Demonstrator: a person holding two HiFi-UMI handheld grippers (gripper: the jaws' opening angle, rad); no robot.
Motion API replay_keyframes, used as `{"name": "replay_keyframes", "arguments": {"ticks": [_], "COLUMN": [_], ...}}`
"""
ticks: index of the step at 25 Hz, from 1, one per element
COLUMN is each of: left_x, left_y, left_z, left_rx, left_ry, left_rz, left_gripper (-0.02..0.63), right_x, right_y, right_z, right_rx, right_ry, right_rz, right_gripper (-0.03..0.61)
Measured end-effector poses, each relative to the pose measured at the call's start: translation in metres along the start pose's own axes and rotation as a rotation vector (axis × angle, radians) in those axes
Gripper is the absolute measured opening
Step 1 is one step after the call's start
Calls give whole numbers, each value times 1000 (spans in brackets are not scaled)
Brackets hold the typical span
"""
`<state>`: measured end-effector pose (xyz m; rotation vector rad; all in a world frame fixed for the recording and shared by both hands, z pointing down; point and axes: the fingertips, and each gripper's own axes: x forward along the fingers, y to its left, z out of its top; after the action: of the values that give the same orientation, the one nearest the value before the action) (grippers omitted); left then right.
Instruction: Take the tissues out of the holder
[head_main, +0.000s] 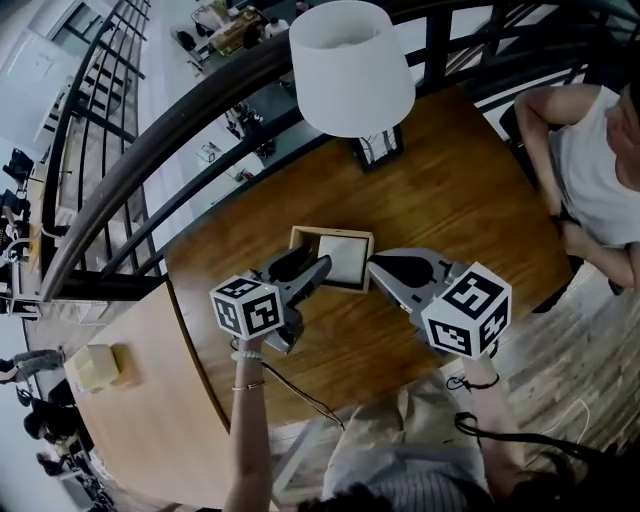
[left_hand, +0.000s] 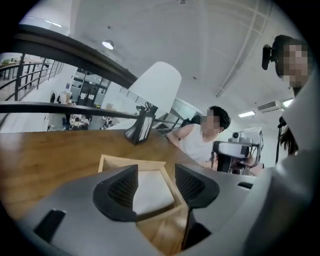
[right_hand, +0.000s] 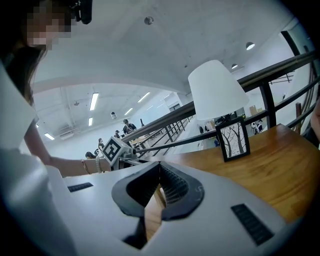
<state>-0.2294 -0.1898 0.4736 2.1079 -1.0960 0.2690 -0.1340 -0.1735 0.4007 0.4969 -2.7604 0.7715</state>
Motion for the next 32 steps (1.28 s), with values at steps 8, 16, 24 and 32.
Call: {"name": "replay_keyframes", "arguments": {"ticks": [8, 16, 24, 32], "left_x": [22, 27, 32, 40], "left_y": [12, 17, 29, 30], "left_z": [-9, -26, -47, -52], "left_rx": [2, 31, 71, 112], "left_ry": [233, 426, 627, 668], "left_rz": [-11, 40, 183, 233], "left_gripper": [233, 233, 232, 229], "right_x": [6, 2, -5, -10], "right_y": [-3, -13, -12, -22], "right_z": [10, 19, 29, 25], "right_rx": [-62, -81, -104, -99], "right_ry": [-6, -14, -38, -24], "right_rz": [-23, -42, -30, -33], "right_gripper": [12, 12, 12, 12]}}
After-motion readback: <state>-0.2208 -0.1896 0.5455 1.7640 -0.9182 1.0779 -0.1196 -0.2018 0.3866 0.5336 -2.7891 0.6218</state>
